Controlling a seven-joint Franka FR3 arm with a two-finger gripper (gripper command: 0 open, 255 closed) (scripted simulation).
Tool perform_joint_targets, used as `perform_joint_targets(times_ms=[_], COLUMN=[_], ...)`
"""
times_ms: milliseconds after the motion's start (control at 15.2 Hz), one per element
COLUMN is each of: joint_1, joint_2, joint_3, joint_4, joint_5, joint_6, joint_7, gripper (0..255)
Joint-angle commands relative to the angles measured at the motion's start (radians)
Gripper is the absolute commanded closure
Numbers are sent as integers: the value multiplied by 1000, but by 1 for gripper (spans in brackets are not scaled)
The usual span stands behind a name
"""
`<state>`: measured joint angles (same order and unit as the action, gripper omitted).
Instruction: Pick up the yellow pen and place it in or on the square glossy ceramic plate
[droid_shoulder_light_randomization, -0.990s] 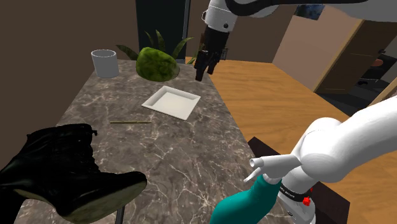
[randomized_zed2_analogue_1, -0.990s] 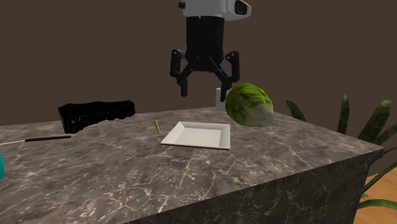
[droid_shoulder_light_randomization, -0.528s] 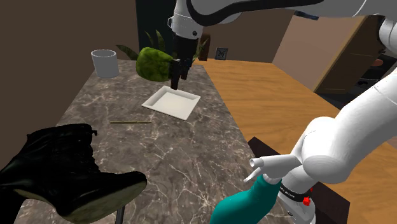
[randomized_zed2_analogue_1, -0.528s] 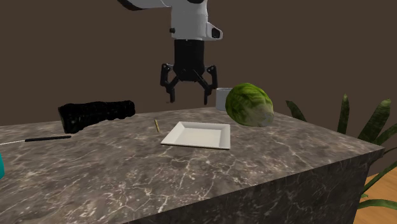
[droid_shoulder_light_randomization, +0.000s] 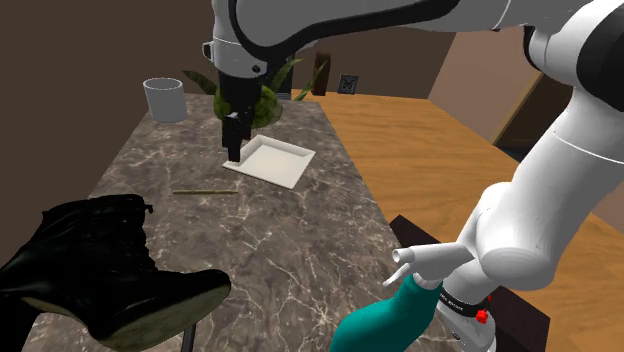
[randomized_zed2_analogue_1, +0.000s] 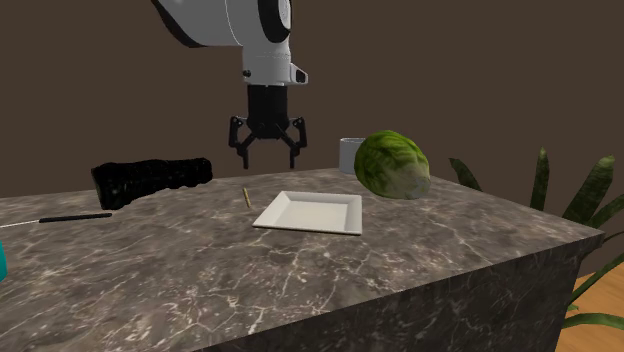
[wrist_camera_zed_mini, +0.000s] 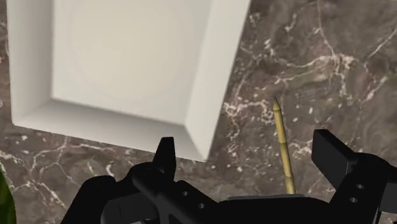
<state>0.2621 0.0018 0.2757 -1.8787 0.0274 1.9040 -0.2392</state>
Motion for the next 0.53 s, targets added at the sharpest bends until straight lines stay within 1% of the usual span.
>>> perform_joint_targets(times_ms=[0,330,462], joint_1=[23,80,81], joint_2=[65,195,201], joint_3=[23,67,67], joint_4=[43,152,131], joint_5=[-24,-81,-84], joint_6=[13,8,33], joint_7=[-12,-43,-41], gripper=[0,0,0])
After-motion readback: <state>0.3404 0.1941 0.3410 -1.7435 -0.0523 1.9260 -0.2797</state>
